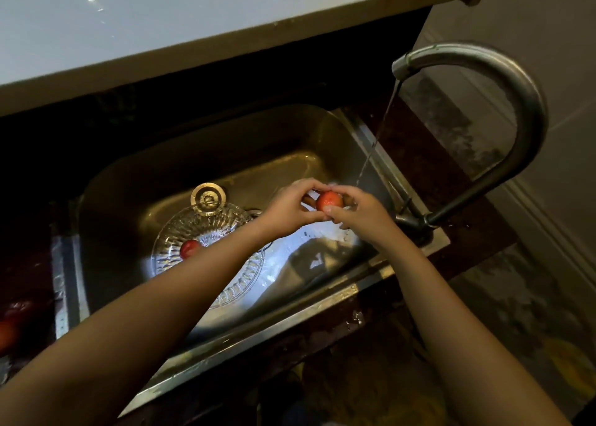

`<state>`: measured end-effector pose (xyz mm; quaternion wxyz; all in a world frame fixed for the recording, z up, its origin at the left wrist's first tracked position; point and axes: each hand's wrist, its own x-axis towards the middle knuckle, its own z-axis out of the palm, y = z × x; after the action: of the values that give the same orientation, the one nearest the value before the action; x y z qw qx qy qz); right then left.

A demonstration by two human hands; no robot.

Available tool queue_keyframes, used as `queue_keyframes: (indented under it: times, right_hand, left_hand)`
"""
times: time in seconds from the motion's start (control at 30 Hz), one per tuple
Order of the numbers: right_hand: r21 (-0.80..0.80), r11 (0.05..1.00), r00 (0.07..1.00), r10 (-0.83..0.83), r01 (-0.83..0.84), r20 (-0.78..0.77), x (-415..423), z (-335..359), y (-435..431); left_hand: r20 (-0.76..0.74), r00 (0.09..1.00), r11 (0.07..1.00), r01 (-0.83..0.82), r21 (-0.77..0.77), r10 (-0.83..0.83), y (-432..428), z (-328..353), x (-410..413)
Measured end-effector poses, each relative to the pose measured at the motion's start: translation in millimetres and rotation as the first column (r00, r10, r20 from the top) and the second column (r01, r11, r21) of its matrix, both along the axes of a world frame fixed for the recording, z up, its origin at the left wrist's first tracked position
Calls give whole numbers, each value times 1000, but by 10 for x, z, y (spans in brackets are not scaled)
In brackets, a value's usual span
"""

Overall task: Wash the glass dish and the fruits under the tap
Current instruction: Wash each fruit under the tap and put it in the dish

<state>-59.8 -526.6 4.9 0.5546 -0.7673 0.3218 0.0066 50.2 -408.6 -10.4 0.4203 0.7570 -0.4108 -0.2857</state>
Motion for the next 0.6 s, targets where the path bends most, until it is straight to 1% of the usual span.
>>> queue_keyframes:
  times: [0.13, 0.23, 0.33, 0.4, 0.5, 0.53, 0.57, 0.6]
  right_hand:
    - [45, 994, 993, 99, -96, -62, 75, -104, 129]
    - [41, 972, 964, 234, -231, -128, 204, -267, 387]
    - [37, 924, 917, 383, -381, -112, 372, -501, 707]
    - [-1, 895, 886, 441, -445, -145, 539, -664, 887]
    - [-89, 858, 855, 486, -506, -179, 833, -913, 1126]
    - [-122, 844, 847, 497, -522, -186, 919, -997, 1201]
    - [-150, 829, 838, 510, -539, -194, 996, -1078, 1273]
    - [-176, 811, 827, 524, -557, -205, 1063, -1153, 1343]
  left_hand:
    - [-6, 995, 994, -97, 46, 98, 228, -139, -110]
    - [6, 983, 977, -184, 108, 184, 555, -223, -190]
    - [46, 962, 939, -271, 210, 268, 1132, -237, -249]
    - [119, 921, 885, -391, 252, 372, 1638, -210, -301]
    - [296, 799, 784, -587, 200, 523, 2448, -150, -398]
    - [360, 770, 756, -618, 217, 527, 2683, -123, -432]
    - [432, 754, 739, -627, 247, 495, 2884, -100, -466]
    - [497, 754, 741, -609, 283, 430, 3049, -88, -502]
